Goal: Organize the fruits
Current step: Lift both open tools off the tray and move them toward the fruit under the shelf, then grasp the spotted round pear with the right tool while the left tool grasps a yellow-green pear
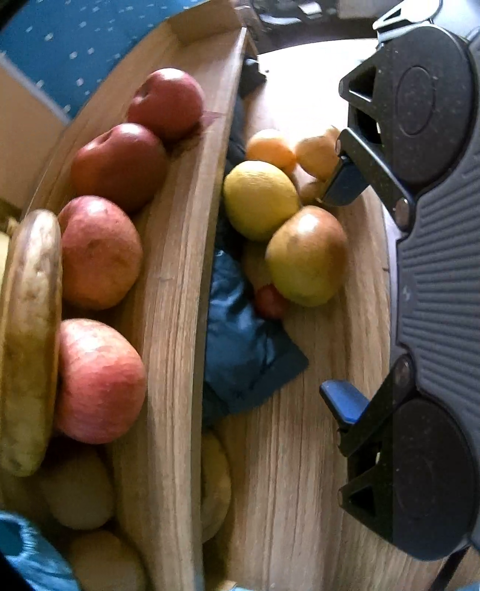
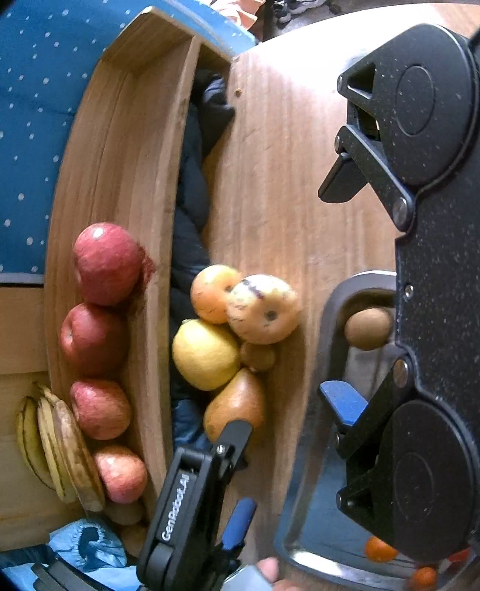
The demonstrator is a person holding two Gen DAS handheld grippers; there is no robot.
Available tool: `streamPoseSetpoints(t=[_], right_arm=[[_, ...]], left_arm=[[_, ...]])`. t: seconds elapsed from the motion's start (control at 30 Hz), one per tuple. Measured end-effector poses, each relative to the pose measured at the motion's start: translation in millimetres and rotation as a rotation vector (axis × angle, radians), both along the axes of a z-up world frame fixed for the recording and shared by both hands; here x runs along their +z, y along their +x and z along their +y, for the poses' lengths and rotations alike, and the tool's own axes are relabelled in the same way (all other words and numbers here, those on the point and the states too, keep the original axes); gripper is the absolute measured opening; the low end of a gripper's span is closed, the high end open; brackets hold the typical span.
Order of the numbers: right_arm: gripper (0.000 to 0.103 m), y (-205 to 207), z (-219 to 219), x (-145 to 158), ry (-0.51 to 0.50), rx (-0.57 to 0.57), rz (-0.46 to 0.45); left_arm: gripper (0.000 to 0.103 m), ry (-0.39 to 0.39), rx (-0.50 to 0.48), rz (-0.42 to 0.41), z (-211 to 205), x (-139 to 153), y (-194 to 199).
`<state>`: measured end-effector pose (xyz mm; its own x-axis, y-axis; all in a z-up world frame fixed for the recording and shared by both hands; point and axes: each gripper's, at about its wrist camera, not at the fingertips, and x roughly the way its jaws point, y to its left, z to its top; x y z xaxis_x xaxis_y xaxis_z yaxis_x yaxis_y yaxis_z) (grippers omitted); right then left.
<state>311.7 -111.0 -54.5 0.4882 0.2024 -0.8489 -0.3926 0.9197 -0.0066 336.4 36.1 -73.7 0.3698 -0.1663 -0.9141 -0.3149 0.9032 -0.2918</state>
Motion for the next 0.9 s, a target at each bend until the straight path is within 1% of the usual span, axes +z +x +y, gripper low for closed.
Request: streamPoseSetpoints(t=[0.1,0.23,0.3,0.4,0.47,0.57,0.63,0.73,0.8,0.9], right_arm=[[0.098,11,7,-1,-0.009,0.014,-0.020],[0.091,24,14,-7,-0.017,0.024,-0.024],[0.082,28,15,-9,-0.010,0.026,-0.019],[0.076,33,18,-13,-0.012,0.030,-0.016],[0.074,34,19,-14,-0.013,0.033,-0.014],[0.070,37,21,-16,-0.011,0.035,-0.013],[0.068,40,21,-17,0.000,0.038,-0.010],[0.060,42,19,-18,0.040,0.044,-0.003],[0.054,44,19,-19,0.048,0.050,0.001],[0.053,46,18,-21,0.060,0.050,0.006]], left_arm=[[0.101,-0.027,0.028,-0.005,2,-3,4],[0.096,-0.046,0.068,0.006,3,-6,9],[0.094,-0.049,0.080,0.010,0,-7,9],[0.090,-0.057,0.089,0.020,-3,-9,11],[0.086,-0.065,0.099,0.027,-5,-11,12],[0.084,-0.080,0.106,0.030,-5,-14,15],[0.083,-0.090,0.107,0.037,-3,-14,15],[0.082,-0.108,0.116,0.042,-2,-17,16],[0.081,-0.112,0.119,0.039,-2,-16,16],[0.081,-0.116,0.125,0.042,-1,-16,18]])
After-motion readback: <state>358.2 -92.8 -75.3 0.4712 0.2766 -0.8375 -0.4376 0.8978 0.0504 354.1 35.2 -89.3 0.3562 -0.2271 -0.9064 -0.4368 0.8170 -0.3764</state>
